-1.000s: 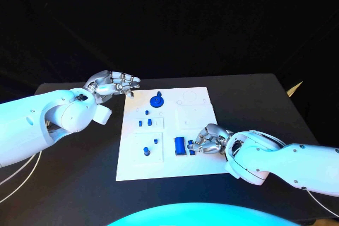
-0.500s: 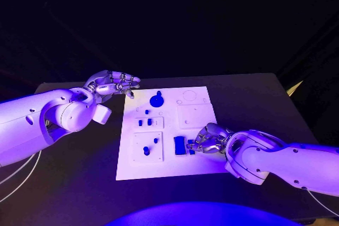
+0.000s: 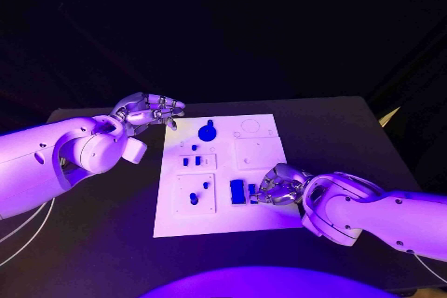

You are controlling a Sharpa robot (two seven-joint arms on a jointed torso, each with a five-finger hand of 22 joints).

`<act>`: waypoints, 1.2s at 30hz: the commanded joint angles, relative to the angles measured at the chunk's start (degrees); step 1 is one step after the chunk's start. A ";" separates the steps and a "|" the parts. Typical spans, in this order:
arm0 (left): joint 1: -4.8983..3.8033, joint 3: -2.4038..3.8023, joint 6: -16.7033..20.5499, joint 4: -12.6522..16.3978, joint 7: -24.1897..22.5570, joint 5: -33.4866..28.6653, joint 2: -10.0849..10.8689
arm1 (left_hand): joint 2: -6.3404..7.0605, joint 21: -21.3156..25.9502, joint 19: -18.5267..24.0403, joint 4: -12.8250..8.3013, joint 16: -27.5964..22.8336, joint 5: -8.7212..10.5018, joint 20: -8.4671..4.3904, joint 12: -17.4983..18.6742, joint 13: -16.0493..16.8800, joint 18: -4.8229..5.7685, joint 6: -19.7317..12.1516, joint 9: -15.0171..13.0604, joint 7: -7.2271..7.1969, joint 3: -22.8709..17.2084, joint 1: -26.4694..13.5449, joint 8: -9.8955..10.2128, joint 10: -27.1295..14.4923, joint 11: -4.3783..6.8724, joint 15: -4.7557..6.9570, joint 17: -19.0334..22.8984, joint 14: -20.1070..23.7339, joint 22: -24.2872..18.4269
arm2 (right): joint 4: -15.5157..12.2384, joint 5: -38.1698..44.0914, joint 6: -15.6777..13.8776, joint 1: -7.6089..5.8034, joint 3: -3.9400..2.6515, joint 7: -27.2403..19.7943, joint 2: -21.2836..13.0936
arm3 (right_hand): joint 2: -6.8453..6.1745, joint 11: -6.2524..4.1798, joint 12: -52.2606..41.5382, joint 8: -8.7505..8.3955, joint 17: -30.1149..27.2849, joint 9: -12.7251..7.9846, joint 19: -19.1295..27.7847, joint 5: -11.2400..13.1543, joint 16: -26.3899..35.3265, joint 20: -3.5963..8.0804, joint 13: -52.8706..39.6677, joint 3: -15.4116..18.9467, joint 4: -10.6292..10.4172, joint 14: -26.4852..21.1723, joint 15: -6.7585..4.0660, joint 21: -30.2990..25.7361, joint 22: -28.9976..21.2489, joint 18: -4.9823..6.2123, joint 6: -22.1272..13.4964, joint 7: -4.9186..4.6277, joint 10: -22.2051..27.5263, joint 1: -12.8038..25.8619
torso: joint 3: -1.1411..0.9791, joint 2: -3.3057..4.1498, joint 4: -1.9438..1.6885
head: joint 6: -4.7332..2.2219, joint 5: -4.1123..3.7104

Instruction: Assemble the parts on the task board

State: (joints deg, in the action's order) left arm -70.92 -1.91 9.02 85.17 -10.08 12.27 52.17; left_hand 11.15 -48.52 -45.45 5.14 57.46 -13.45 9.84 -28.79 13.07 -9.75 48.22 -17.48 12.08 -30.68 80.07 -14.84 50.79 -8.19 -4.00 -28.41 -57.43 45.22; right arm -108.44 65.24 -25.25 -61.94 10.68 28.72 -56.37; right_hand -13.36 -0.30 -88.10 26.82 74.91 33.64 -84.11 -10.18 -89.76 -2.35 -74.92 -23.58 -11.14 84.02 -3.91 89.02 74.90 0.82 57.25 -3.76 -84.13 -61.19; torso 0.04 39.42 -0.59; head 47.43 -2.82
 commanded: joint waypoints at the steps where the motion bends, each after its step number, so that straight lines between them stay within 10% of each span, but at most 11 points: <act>1: -0.03 0.04 -0.89 0.11 -0.20 -0.27 -0.05 | -0.21 0.25 -0.20 0.10 -0.29 -0.27 0.20 -0.30 -0.09 -0.70 -0.30 -0.06 -0.06 -0.11 0.01 -0.12 -0.33 -0.03 -0.15 -0.05 0.40 -0.07 | -0.07 1.19 1.95 0.10 0.02 -1.59 -0.24 | -0.20 -0.20 -0.16 -0.23 15.01 0.00 -5.55 0.18 -0.21 0.22 -14.13 0.19 0.31 5.96 -0.14 -0.12 14.81 -0.61 0.08 0.09 -4.96 -0.51 | 0.00 0.01 0.04 | 0.00 -0.01; 36: -0.03 0.03 -0.94 -0.03 -0.20 -0.27 -0.06 | -0.28 0.30 -0.29 0.16 -0.26 -0.28 0.20 -0.38 -0.12 -0.70 -0.35 -0.05 -0.02 -0.14 0.05 -0.12 -0.43 -0.06 -0.17 -0.08 0.43 -0.08 | 1.19 2.41 0.70 0.64 -0.04 -1.43 0.21 | 0.73 -0.22 -0.16 -0.47 15.01 -0.19 -5.54 1.02 -0.21 0.22 -14.14 1.06 0.20 5.96 -0.16 -0.13 14.80 -0.61 0.44 0.13 -4.97 -1.78 | 0.01 -0.03 0.03 | 0.24 0.14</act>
State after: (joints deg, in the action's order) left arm -70.92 -1.91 8.93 85.07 -9.98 12.27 52.15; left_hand 11.15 -48.52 -45.45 5.14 57.46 -13.45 9.84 -28.79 13.01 -9.75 48.23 -17.48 12.07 -30.68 80.07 -14.84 50.79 -8.19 -4.21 -28.39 -57.21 45.23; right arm -107.05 66.98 -24.01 -61.39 10.62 27.85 -56.00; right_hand -12.90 -0.30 -88.10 25.95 74.91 33.16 -84.11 -9.18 -89.76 -2.36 -74.91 -22.65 -10.80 84.02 -3.90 89.02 74.94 0.82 57.51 -3.50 -84.13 -63.44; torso 0.04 39.42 -0.59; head 47.70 -2.70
